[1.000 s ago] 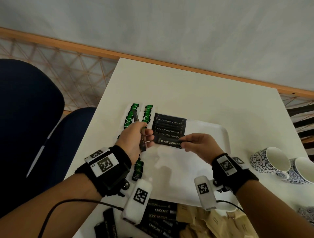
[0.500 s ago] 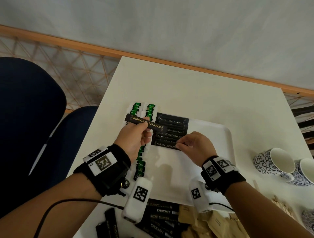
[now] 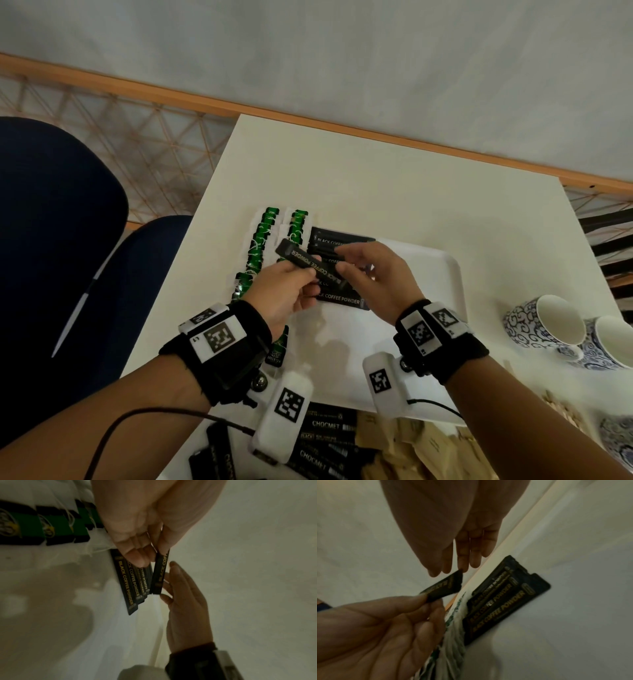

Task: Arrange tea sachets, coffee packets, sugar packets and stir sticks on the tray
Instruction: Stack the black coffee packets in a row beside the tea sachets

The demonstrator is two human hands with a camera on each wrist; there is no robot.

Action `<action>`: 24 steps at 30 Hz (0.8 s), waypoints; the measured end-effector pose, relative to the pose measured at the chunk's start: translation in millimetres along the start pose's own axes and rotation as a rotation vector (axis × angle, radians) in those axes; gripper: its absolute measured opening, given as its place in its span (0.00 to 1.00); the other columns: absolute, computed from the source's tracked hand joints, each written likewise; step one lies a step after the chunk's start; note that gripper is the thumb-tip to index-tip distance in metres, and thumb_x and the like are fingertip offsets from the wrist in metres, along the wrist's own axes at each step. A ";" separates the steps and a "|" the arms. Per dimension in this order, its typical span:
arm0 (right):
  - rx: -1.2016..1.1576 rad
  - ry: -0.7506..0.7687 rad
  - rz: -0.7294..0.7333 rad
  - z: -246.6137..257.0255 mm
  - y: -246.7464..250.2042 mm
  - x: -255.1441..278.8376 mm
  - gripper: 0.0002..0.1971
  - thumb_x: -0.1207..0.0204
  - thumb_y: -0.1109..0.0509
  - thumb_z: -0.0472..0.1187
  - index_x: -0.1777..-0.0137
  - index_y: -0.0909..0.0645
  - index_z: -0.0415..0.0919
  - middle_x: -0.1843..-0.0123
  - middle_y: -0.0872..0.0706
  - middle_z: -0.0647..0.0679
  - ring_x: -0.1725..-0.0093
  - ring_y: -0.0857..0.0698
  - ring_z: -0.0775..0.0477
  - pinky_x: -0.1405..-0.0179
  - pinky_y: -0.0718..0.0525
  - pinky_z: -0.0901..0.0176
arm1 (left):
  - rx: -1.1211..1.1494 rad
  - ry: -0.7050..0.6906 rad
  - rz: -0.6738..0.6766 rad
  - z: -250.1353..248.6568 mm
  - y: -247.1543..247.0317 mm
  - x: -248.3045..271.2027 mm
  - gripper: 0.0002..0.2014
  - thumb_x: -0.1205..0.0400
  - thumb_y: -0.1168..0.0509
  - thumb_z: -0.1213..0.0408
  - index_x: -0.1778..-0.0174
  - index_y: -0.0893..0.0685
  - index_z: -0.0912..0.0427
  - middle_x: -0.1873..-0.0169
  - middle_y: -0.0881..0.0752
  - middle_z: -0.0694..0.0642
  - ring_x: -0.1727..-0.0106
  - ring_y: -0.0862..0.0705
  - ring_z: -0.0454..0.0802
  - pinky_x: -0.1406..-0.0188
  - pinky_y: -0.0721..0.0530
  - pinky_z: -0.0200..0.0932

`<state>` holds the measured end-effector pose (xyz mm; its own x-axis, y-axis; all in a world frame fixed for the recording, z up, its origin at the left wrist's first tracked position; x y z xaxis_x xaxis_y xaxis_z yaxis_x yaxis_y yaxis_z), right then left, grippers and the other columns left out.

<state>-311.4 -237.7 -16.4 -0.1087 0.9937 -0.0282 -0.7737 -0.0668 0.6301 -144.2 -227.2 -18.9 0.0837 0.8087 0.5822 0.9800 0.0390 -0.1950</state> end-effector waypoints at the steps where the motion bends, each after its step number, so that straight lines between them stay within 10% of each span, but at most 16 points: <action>1: -0.002 0.018 0.016 5.2 -0.1 -0.1 0.12 0.24 0.28 0.46 0.41 0.16 0.53 0.51 0.18 0.61 0.50 0.18 0.60 0.51 0.18 0.61 | -0.052 0.021 0.036 1.0 -1.7 1.6 0.06 0.15 0.38 0.67 0.52 0.15 0.58 0.60 0.14 0.55 0.61 0.16 0.46 0.66 0.17 0.38; 4: -0.028 0.005 0.108 20.7 0.2 -0.8 0.11 0.25 0.27 0.48 0.42 0.15 0.54 0.49 0.15 0.59 0.48 0.18 0.64 0.49 0.21 0.72 | -0.203 0.039 0.153 4.0 -6.3 5.8 0.11 0.16 0.36 0.59 0.47 0.14 0.62 0.55 0.13 0.56 0.56 0.16 0.47 0.54 0.15 0.43; 8: -0.398 -0.175 0.202 26.4 -0.5 -0.7 0.08 0.26 0.26 0.34 0.60 0.17 0.48 0.63 0.12 0.51 0.62 0.14 0.53 0.60 0.16 0.64 | -0.286 0.020 0.199 2.3 -10.7 11.9 0.09 0.17 0.35 0.62 0.43 0.16 0.59 0.53 0.09 0.54 0.52 0.12 0.47 0.47 0.15 0.48; 13: -0.641 -0.286 -0.033 8.3 19.8 1.0 0.10 0.39 0.31 0.31 0.59 0.25 0.41 0.71 0.13 0.47 0.71 0.16 0.50 0.70 0.20 0.64 | -0.220 0.012 0.154 -4.1 -2.2 11.2 0.06 0.18 0.33 0.65 0.46 0.16 0.58 0.62 0.10 0.53 0.66 0.15 0.46 0.64 0.16 0.41; 18: -0.406 -0.190 -0.001 -5.9 28.1 6.7 0.13 0.32 0.24 0.40 0.48 0.17 0.52 0.60 0.13 0.53 0.64 0.18 0.59 0.63 0.22 0.71 | -0.325 0.003 0.152 -5.0 0.1 7.7 0.05 0.17 0.34 0.67 0.49 0.14 0.56 0.64 0.13 0.53 0.73 0.21 0.43 0.74 0.19 0.35; 20: -0.221 -0.145 0.046 -8.3 28.7 7.6 0.10 0.28 0.23 0.37 0.50 0.14 0.53 0.66 0.15 0.66 0.67 0.20 0.67 0.62 0.25 0.78 | -0.426 -0.028 0.159 -4.4 -2.9 8.3 0.05 0.17 0.34 0.67 0.50 0.14 0.55 0.65 0.16 0.52 0.71 0.22 0.44 0.73 0.21 0.35; 24: 0.039 -0.093 0.105 -20.1 28.1 13.0 0.07 0.29 0.23 0.41 0.59 0.11 0.57 0.63 0.15 0.59 0.62 0.19 0.64 0.60 0.27 0.78 | -0.563 -0.139 0.112 -4.4 -2.7 7.9 0.08 0.17 0.35 0.67 0.46 0.14 0.52 0.64 0.17 0.49 0.68 0.21 0.40 0.69 0.24 0.30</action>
<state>-347.1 -228.5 -14.6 -0.1278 0.9856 0.1106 -0.7359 -0.1690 0.6557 -145.4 -223.5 -10.3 0.2053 0.8606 0.4660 0.9145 -0.3383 0.2218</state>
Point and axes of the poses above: each hand's wrist, its own x-axis away from the middle knuckle, its own y-axis out of the back of the hand, z = x × y, the point moved 2 cm from there along -x, towards the middle knuckle
